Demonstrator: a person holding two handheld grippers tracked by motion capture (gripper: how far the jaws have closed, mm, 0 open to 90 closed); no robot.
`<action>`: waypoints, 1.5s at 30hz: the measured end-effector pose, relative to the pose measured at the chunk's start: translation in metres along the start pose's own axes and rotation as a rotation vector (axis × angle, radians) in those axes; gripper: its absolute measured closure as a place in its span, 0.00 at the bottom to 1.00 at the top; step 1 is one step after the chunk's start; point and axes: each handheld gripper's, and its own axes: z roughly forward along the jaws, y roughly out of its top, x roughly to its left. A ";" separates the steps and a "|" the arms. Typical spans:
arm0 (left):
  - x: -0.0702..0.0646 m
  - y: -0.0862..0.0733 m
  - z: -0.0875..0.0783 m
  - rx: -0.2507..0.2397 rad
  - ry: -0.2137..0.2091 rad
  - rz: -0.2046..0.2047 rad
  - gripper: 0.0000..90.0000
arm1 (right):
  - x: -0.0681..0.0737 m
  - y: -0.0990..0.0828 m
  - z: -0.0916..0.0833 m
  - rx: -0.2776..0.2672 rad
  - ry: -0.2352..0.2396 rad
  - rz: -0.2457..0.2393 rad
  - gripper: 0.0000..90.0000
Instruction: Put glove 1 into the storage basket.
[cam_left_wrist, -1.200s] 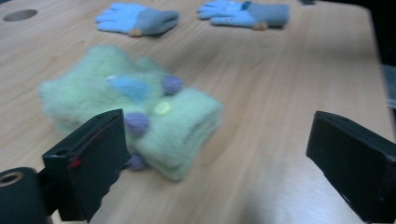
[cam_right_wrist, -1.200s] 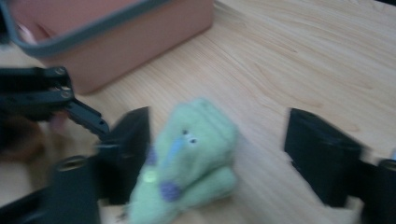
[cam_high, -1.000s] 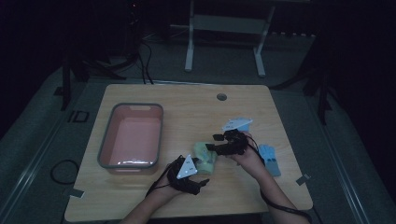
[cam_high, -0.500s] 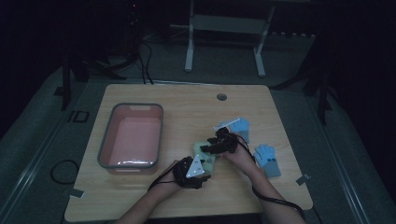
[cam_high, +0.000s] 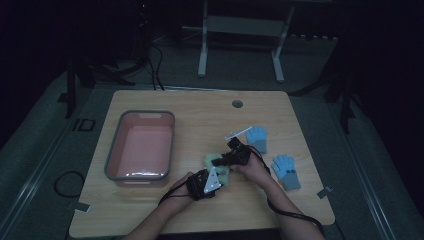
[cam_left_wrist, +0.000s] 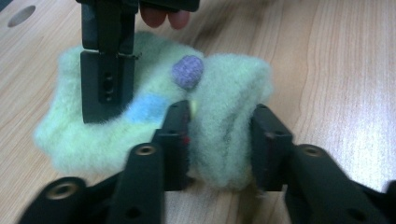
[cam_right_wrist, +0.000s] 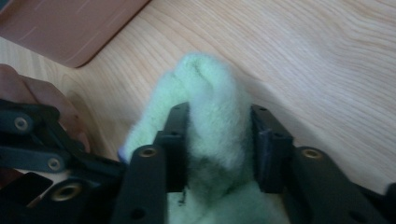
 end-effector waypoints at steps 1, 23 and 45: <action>0.002 0.002 -0.001 0.006 -0.009 -0.014 0.75 | 0.002 0.000 0.000 0.001 0.001 -0.002 0.73; 0.033 0.051 -0.047 0.077 -0.008 0.033 0.83 | 0.021 0.023 -0.045 -0.113 -0.004 0.016 0.80; 0.070 0.062 -0.098 0.086 0.069 0.070 0.83 | 0.056 0.086 -0.059 -0.170 -0.017 -0.052 0.80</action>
